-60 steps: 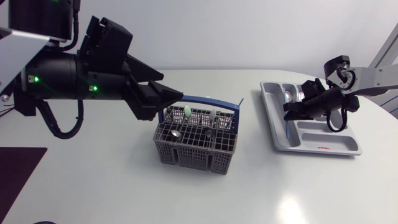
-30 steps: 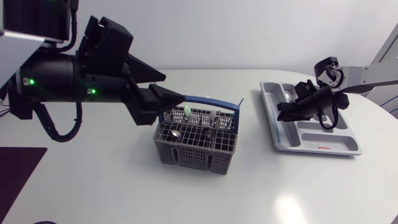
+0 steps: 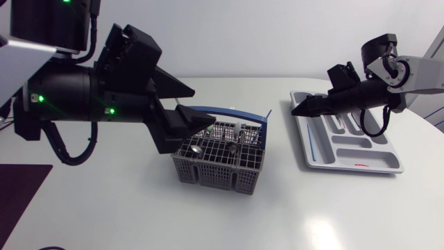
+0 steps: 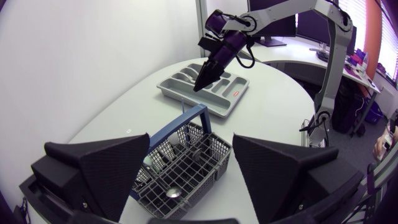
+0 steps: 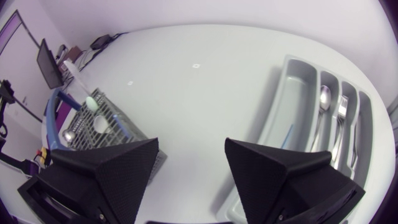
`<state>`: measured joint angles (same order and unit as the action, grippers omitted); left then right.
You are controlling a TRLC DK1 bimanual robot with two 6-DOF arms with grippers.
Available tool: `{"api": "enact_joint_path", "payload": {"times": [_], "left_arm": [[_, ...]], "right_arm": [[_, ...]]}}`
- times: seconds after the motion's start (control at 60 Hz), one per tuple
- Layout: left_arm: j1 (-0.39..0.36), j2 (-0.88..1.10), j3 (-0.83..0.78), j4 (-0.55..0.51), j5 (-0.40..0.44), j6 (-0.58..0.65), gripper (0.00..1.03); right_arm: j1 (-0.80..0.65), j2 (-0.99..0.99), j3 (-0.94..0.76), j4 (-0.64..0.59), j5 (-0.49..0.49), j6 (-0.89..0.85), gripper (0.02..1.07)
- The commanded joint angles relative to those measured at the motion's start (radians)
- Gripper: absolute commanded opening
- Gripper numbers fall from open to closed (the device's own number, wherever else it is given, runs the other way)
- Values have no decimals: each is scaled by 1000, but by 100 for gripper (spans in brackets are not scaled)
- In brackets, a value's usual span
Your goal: Unload the cutlery basket into the drawer organizer.
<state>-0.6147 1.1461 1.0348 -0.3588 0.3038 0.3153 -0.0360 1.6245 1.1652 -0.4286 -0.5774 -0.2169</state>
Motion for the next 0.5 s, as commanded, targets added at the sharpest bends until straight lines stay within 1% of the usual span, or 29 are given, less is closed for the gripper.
{"api": "enact_joint_path", "payload": {"times": [0.0, 0.1, 0.2, 0.267, 0.333, 0.383, 0.483], "left_arm": [[-11, 12, 4, -8, -11, 16, 98], [-14, 9, 2, -14, -11, 16, 98], [-17, 1, -2, -20, -14, 18, 98], [-17, -3, -5, -23, -17, 21, 98], [-17, -8, -10, -25, -17, 22, 98], [-17, -13, -15, -25, -17, 24, 98], [-17, -16, -19, -23, -19, 24, 98]], "right_arm": [[48, -26, -44, 21, -30, -32, 82], [87, -20, -42, 40, -59, -36, 81], [111, 2, -35, 59, -91, -36, 69], [125, 12, -32, 68, -95, -36, 62], [139, 18, -36, 70, -96, -41, 61], [150, 25, -39, 76, -98, -47, 55], [166, 38, -39, 88, -98, -56, 50]]}}
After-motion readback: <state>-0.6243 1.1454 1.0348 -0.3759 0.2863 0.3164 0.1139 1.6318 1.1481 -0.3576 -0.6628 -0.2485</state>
